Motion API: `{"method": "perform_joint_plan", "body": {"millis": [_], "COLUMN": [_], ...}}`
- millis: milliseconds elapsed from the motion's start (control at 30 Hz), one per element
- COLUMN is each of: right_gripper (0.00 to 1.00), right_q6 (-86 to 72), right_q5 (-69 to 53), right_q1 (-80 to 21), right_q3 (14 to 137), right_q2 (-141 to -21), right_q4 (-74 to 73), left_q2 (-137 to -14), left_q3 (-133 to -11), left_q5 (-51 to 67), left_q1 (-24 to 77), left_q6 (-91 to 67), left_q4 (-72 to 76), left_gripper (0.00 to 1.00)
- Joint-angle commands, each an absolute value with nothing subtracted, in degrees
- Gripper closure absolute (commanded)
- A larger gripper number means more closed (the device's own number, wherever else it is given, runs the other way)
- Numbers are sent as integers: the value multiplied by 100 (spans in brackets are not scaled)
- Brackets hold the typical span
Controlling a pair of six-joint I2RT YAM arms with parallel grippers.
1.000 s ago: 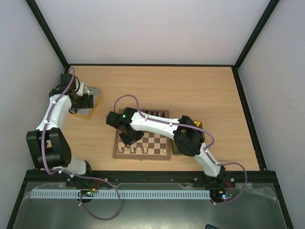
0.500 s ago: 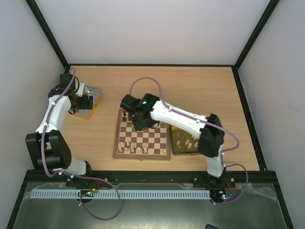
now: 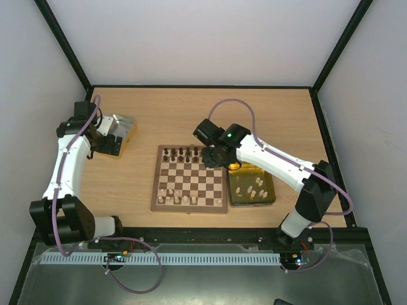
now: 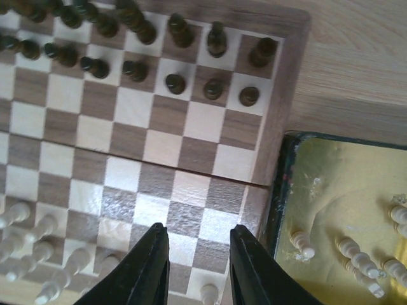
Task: Set up the chess pieces on the board
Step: Pick up the chess piece from the storage box.
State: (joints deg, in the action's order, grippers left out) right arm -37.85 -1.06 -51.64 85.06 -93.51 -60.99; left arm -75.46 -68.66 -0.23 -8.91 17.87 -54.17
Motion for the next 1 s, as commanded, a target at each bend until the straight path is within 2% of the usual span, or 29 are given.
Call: {"method": "perform_joint_plan", "body": {"millis": [0, 267, 467, 800, 967], "right_gripper": [74, 72, 74, 75, 75], "right_q6": [-4296, -4761, -4330, -4062, -4105], "right_q5": [200, 103, -96, -742, -672], "right_q1": [-4948, -4188, -3285, -2319, -2276], "right_q3": [8022, 6984, 6198, 5254, 5291], "right_q2": [-9040, -8378, -8002, -8236, -8424], "right_q4": [-5778, -5484, -5056, -4397, -4368], "left_q2": [-7470, -7238, -7125, -7203, -7251], "left_q3": [-7081, -7204, -7123, -7208, -7218], "left_q5": [135, 816, 310, 275, 337], "left_q1": [-877, -863, -634, -502, -441], "left_q6": [1790, 1442, 1292, 1228, 1188], "left_q4": [-5890, -6214, -6111, -6031, -5987], "left_gripper": [1, 1, 1, 1, 1]}}
